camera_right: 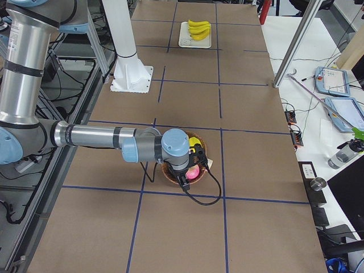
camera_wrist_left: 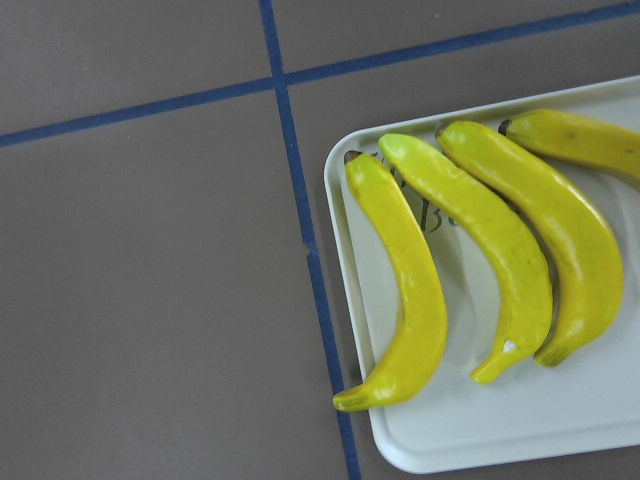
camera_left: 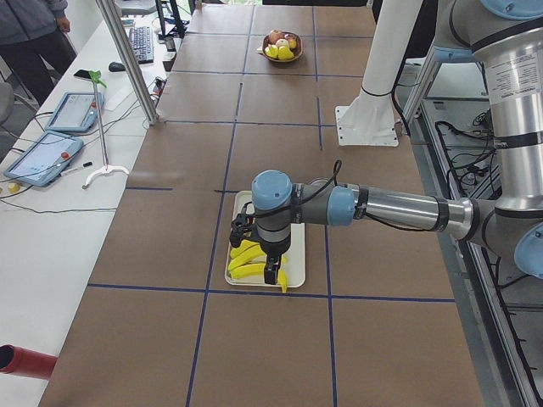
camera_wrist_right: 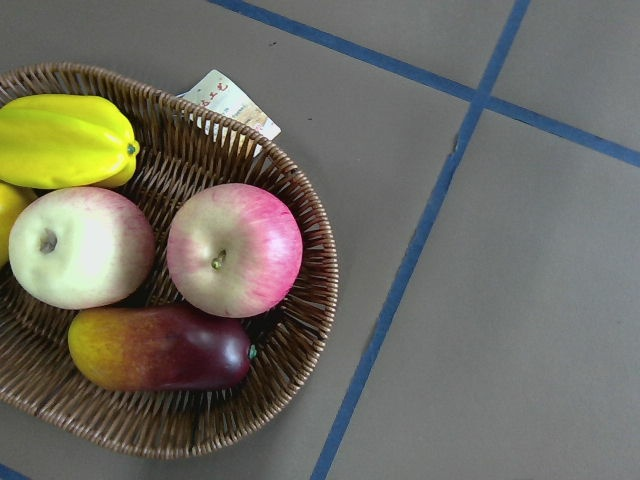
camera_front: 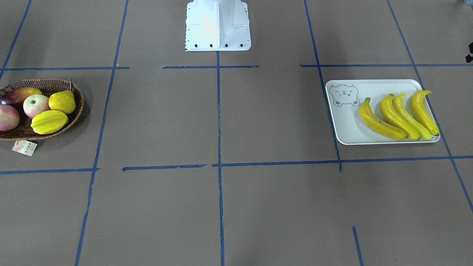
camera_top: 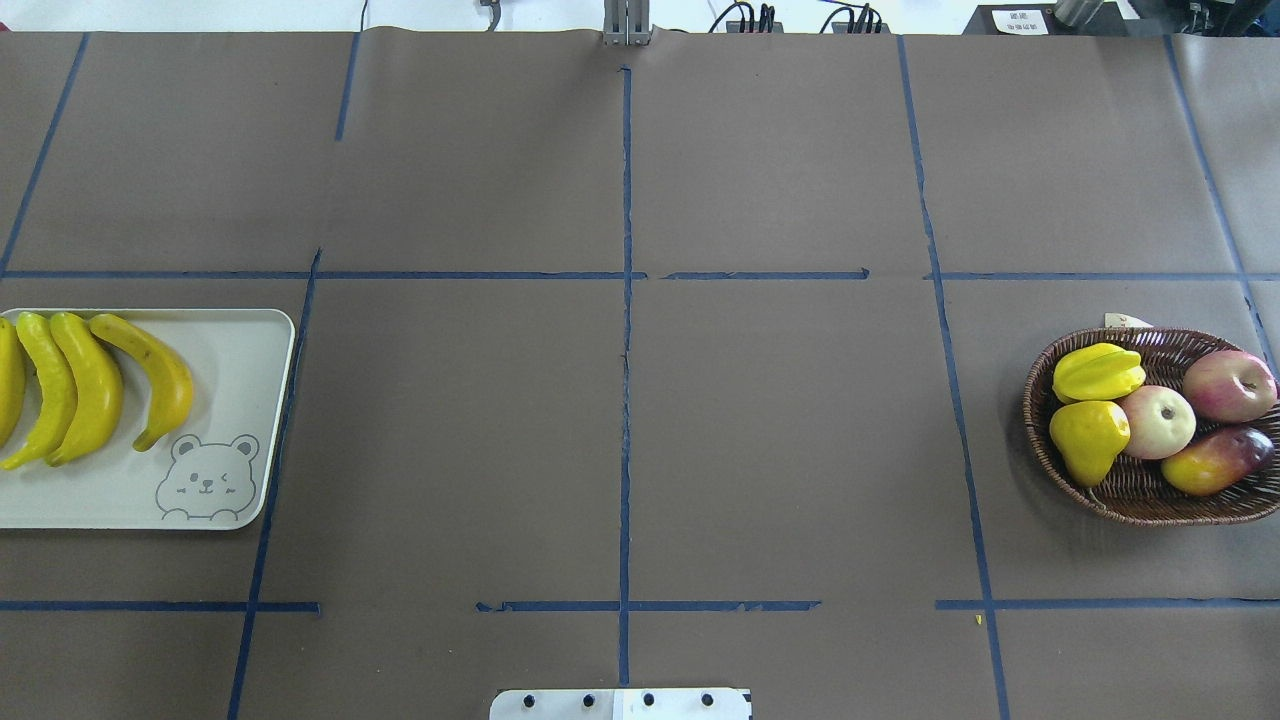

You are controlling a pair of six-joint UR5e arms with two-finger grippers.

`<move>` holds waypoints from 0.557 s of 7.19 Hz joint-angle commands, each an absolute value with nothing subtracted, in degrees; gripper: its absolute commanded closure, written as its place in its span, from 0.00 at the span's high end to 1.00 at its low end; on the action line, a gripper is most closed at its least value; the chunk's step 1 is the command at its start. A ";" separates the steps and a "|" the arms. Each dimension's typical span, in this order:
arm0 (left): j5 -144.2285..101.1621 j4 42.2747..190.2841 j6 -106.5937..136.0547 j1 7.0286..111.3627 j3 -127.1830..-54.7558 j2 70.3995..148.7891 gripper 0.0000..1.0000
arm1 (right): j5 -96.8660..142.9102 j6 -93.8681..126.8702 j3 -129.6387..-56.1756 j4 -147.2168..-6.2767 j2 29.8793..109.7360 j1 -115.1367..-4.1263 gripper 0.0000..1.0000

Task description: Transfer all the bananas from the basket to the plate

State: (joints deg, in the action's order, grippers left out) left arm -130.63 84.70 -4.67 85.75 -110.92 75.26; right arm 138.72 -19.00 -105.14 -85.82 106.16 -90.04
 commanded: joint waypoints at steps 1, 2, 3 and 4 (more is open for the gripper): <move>-130.69 84.99 -4.83 86.31 -108.56 76.63 1.00 | 138.43 -18.46 -105.82 -91.04 105.38 -92.02 0.99; -130.35 85.77 -4.49 86.40 -108.20 76.90 1.00 | 138.43 -16.72 -105.91 -92.45 105.21 -92.02 0.99; -130.69 85.35 -4.57 86.48 -108.63 76.82 1.00 | 138.25 -13.39 -105.91 -92.20 105.12 -92.02 0.99; -130.52 85.60 -4.48 86.48 -109.59 76.47 1.00 | 137.64 -13.27 -105.82 -91.94 105.03 -92.02 0.99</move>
